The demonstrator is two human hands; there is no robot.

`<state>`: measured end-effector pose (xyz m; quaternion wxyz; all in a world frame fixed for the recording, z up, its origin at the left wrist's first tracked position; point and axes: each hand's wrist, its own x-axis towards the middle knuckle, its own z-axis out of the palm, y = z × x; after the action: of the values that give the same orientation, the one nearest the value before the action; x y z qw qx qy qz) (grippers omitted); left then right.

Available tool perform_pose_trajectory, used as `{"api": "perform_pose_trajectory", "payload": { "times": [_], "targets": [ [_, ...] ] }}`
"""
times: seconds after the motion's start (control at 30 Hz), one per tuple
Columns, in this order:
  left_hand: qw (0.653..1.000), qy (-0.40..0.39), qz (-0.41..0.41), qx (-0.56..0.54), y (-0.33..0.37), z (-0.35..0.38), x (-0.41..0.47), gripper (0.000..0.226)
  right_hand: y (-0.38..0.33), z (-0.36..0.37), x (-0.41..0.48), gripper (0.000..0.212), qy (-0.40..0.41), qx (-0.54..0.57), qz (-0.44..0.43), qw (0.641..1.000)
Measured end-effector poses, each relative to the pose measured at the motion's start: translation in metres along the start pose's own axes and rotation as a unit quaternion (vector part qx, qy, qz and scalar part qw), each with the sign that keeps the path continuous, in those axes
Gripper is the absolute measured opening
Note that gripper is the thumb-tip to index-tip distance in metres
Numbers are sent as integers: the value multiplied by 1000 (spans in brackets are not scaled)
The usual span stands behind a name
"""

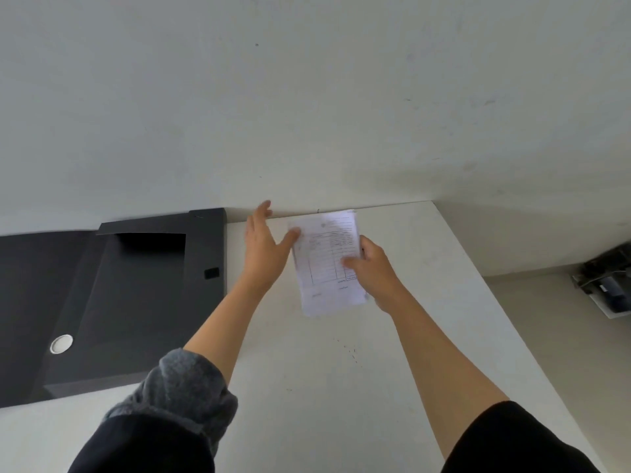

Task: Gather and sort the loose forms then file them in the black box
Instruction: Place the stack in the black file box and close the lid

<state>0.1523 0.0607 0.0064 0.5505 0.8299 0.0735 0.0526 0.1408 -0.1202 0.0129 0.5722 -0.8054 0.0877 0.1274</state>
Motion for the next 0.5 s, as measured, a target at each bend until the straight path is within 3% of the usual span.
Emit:
{"api": "perform_pose_trajectory", "payload": {
  "times": [0.07, 0.13, 0.27, 0.4, 0.5],
  "targets": [
    [990, -42, -102, -82, -2, 4, -14, 70, 3, 2, -4, 32, 6, 66, 19, 998],
    [978, -88, -140, -129, -6, 11, -30, 61, 4, 6, -7, 35, 15, 79, 18, 997],
    [987, -51, -113, -105, -12, 17, -48, 20, 4, 15, -16, 32, 11, 56, 5, 998],
    [996, -6, -75, -45, -14, 19, -60, 12, 11, 26, -26, 32, 0, 32, -25, 999],
    [996, -20, -79, -25, -23, 24, -74, 13, 26, 37, -35, 35, -14, 18, -31, 999]
  ]
}}
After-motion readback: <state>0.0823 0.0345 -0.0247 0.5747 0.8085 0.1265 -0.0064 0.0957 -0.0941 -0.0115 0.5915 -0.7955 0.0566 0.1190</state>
